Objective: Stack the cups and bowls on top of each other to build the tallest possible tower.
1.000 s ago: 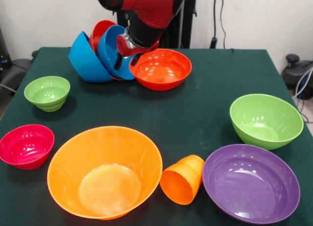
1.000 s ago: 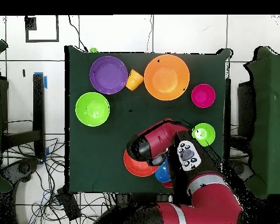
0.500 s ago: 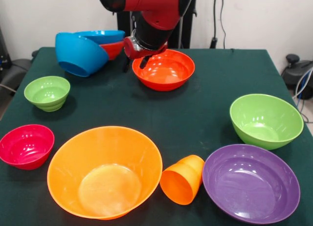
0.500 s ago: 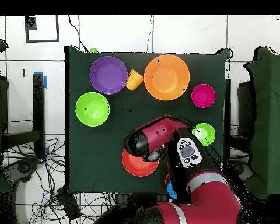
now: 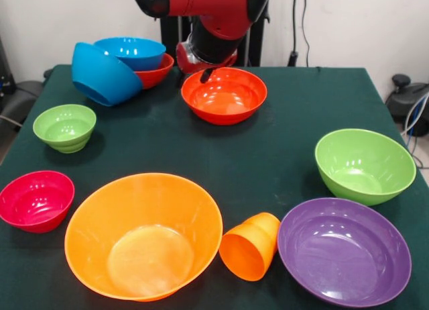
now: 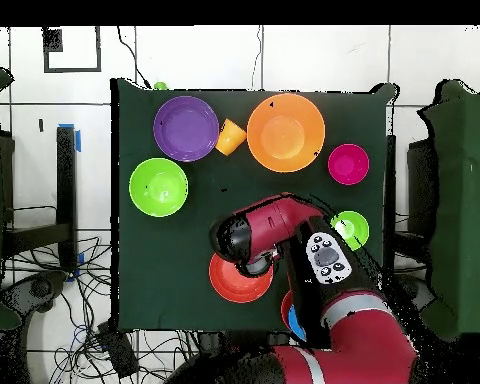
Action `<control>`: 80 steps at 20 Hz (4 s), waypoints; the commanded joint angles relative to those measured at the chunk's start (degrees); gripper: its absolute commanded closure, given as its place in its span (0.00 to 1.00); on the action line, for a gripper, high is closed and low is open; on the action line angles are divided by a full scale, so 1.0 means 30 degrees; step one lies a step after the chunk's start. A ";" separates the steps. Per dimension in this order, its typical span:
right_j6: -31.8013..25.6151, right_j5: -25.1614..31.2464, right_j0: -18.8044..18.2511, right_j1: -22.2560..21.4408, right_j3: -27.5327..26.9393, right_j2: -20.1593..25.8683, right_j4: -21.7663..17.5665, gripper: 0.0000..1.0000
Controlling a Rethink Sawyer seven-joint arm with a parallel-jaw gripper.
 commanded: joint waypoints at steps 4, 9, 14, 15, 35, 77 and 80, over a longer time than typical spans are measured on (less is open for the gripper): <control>-0.3869 0.3061 0.0321 -0.0205 -0.1887 0.1973 0.0817 0.00; -0.3825 0.2269 -0.0266 -0.0418 -0.1273 0.2235 0.0592 0.00; -0.3517 -0.1445 -0.1509 0.1575 -0.1010 0.1954 -0.1488 0.00; -0.3351 -0.1922 -0.1630 0.1720 -0.0918 0.1832 -0.1847 0.00; -0.2210 -0.4993 -0.3018 0.3697 -0.1157 0.2240 -0.2407 1.00; -0.7692 0.4156 -0.6334 0.0780 -0.2312 0.4652 0.1121 1.00; -0.7835 0.4941 -0.6724 0.0799 -0.2423 0.5115 0.1138 1.00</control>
